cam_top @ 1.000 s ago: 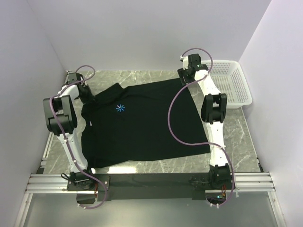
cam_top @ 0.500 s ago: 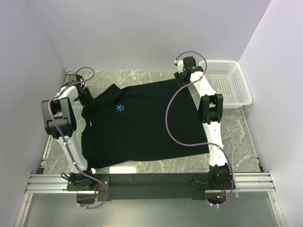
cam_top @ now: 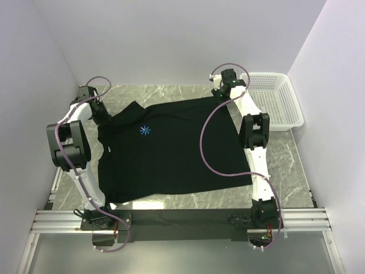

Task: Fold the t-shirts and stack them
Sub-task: Flatten the tshirt out

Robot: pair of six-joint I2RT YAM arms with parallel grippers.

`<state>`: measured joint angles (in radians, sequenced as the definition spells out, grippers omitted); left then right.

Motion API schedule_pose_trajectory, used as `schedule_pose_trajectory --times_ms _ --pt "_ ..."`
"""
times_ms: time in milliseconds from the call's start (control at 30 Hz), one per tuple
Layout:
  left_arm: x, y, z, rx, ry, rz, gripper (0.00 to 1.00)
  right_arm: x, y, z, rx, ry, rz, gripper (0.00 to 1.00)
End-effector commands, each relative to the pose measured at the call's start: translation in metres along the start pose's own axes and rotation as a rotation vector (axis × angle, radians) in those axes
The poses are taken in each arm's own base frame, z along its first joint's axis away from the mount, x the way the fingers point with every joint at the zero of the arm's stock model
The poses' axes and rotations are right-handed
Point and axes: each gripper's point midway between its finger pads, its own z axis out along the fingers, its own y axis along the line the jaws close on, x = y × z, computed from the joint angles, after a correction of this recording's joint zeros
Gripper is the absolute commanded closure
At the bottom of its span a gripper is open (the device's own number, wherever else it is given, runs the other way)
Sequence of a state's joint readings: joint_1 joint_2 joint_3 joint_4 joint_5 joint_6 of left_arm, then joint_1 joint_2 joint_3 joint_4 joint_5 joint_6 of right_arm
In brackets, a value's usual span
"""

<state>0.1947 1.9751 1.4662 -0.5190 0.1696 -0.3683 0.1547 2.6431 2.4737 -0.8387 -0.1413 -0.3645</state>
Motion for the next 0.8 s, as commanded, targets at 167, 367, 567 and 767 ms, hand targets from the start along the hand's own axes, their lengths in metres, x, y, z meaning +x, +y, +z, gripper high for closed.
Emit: schedule_pose_trajectory --times_ms 167,367,567,767 --pt "-0.018 0.008 -0.035 -0.020 -0.087 -0.025 1.00 0.042 0.013 -0.041 -0.079 0.158 -0.030 0.90" --pt "-0.006 0.017 -0.050 -0.034 -0.075 -0.071 0.99 0.090 0.043 -0.071 -0.199 0.291 -0.034 0.98" --pt "0.010 0.027 -0.068 -0.066 -0.056 -0.106 1.00 0.145 0.078 -0.101 -0.310 0.366 -0.044 0.99" --pt "0.018 0.034 -0.078 -0.079 -0.062 -0.112 0.99 0.107 0.060 -0.122 -0.283 0.214 -0.016 0.63"
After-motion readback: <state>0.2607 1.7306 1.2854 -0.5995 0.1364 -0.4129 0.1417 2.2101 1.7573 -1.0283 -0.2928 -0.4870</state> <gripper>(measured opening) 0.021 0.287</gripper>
